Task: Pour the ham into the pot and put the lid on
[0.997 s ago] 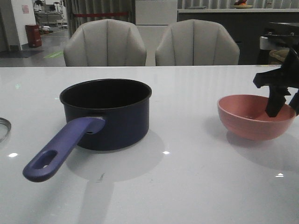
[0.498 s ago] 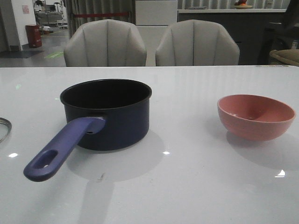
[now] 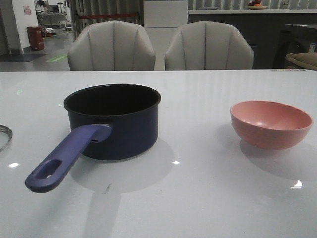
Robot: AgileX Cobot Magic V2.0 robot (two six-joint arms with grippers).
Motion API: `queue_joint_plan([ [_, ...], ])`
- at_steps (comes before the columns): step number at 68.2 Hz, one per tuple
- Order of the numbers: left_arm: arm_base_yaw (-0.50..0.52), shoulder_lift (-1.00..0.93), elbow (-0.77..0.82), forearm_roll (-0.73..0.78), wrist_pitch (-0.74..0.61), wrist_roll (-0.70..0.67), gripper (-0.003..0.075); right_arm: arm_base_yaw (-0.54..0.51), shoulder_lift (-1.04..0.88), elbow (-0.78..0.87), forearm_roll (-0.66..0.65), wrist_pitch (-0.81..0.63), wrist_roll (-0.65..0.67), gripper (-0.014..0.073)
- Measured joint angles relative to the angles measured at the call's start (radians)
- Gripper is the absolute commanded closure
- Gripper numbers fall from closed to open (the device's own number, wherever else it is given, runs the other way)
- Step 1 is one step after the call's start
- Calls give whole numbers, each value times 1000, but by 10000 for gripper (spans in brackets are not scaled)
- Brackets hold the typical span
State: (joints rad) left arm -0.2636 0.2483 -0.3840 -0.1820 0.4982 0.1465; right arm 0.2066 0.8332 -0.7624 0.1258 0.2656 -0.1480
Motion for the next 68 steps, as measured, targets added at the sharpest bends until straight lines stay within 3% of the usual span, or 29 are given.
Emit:
queue_joint_plan([
  [20,0,0,0,0,-30,0,168,39,-371,319,2,-119,0,118],
  [42,0,0,0,0,-39,0,167,39,-700,570,2,-73,0,127],
  [47,0,0,0,0,-39,0,168,39,-719,596,2,-53,0,190],
  [56,0,0,0,0,-39,0,168,39,-721,616,2,-44,0,475],
  [68,0,0,0,0,-43,0,165,39,-721,616,2,-44,0,432],
])
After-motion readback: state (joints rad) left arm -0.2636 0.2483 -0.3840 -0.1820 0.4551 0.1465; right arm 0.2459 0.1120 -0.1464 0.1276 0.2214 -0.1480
